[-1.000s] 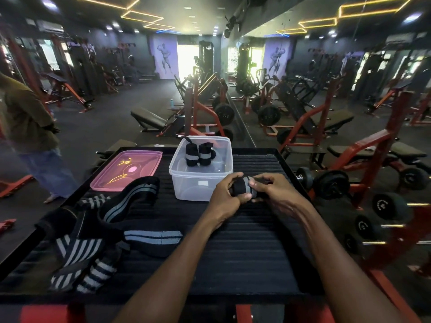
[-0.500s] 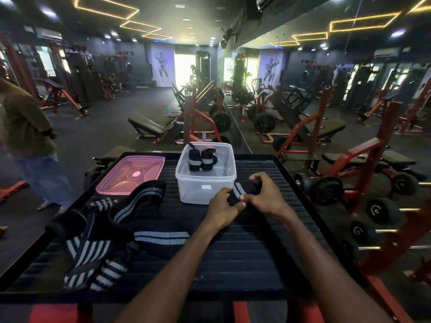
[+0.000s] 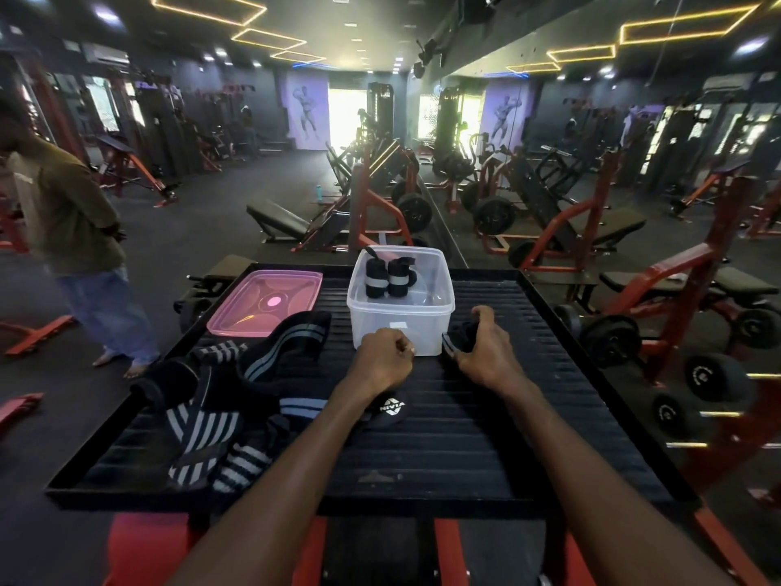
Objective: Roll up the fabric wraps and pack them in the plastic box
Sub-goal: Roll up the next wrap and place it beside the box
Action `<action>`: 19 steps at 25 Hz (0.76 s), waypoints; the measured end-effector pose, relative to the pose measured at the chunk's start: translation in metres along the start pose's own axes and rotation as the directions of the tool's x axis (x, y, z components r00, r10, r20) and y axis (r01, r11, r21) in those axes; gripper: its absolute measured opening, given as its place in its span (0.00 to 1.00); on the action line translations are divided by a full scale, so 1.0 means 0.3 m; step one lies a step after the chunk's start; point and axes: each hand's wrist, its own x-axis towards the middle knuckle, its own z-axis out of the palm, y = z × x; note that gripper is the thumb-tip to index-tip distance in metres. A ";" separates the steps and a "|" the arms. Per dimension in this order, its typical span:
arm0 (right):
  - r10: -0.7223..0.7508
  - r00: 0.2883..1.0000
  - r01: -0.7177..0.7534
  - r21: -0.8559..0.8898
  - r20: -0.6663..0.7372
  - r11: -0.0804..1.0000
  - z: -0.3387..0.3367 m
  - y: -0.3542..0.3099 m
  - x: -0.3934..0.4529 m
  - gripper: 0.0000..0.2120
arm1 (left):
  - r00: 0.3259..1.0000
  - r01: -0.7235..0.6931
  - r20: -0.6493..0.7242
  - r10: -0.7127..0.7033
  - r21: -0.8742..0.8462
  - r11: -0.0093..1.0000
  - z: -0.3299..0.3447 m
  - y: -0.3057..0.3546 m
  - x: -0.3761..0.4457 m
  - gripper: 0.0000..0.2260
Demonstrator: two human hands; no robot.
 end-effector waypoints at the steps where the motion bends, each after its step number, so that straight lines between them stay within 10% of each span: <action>1: 0.003 1.000 -0.003 0.002 0.003 1.000 -0.004 -0.002 -0.001 0.37 | 1.000 0.001 0.000 -0.001 0.015 1.000 -0.016 -0.007 0.001 0.05; 11: 0.059 0.998 -0.059 -0.012 -0.001 0.998 -0.016 0.011 -0.016 0.31 | 0.982 -0.018 -0.176 0.068 0.269 0.963 -0.192 -0.072 0.045 0.06; 16: 0.095 0.995 -0.093 -0.064 0.025 0.994 -0.006 0.000 -0.015 0.46 | 0.925 0.095 -0.362 0.112 0.507 0.857 -0.252 -0.119 0.057 0.06; 19: -0.051 0.943 0.001 -0.150 -0.330 0.989 0.000 -0.085 -0.053 0.38 | 0.951 0.177 -0.308 0.019 0.596 0.783 -0.299 -0.152 0.060 0.24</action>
